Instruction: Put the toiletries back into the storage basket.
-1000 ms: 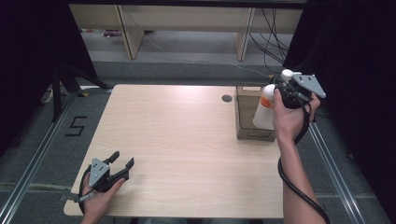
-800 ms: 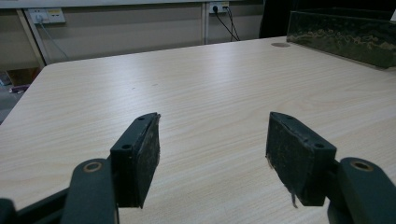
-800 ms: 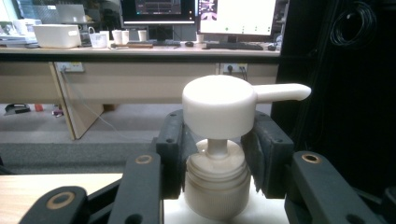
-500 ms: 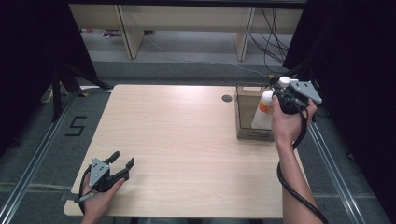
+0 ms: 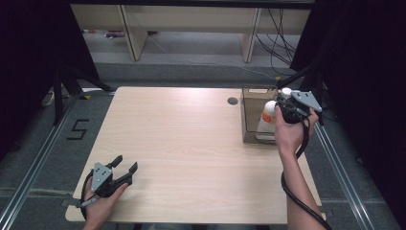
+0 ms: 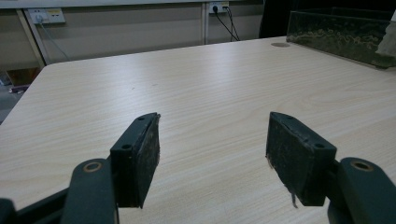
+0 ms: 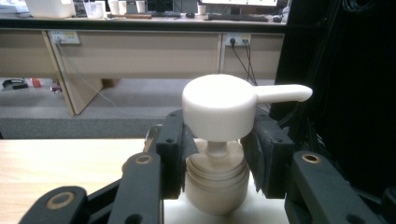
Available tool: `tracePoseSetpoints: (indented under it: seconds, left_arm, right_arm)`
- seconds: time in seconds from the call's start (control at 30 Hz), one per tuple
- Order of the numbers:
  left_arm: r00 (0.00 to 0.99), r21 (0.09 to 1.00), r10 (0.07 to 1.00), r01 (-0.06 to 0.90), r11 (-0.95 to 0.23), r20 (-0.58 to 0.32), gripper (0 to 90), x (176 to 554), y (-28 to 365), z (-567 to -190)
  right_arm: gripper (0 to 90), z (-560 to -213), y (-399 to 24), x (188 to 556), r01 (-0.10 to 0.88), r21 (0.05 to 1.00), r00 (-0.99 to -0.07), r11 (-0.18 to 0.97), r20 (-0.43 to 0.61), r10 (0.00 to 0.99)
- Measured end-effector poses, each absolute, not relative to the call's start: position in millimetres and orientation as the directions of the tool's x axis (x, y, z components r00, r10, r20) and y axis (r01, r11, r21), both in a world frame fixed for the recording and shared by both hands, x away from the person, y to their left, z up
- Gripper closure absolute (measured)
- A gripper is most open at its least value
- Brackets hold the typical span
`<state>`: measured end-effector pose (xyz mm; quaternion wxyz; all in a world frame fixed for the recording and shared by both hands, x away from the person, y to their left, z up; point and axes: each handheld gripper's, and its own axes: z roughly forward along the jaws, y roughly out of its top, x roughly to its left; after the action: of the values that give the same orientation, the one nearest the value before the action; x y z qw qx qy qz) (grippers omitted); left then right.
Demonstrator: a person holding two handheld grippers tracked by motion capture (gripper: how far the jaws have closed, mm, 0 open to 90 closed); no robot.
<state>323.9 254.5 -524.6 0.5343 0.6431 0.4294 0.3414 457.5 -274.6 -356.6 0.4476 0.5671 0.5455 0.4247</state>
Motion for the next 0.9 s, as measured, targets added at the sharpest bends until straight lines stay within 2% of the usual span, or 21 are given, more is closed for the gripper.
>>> tracePoseSetpoints:
  seconds: [0.6, 0.73, 0.87, 0.9]
  left_arm:
    - [0.394, 0.977, 0.919, 0.2, -0.068, -0.017, 34.5, 322.5, 254.5, -523.8]
    - [0.395, 0.977, 0.919, 0.2, -0.068, -0.017, 34.5, 322.5, 254.4, -523.8]
    - [0.394, 0.977, 0.919, 0.2, -0.069, -0.016, 34.4, 322.6, 254.5, -523.8]
    - [0.396, 0.977, 0.918, 0.2, -0.07, -0.016, 34.4, 322.6, 254.3, -523.8]
  right_arm:
    - [60.8, -360.6, -274.4, 456.9, 0.243, 0.97, 0.051, -0.009, -0.003, 0.999]
    - [60.1, -360.9, -275.5, 457.6, 0.235, 0.972, 0.045, 0.025, -0.036, 0.998]
    - [54.2, -360.0, -275.5, 457.0, 0.24, 0.97, 0.049, 0.023, -0.036, 0.998]
    - [49.5, -359.8, -275.5, 455.9, 0.259, 0.966, 0.057, 0.009, -0.024, 0.998]
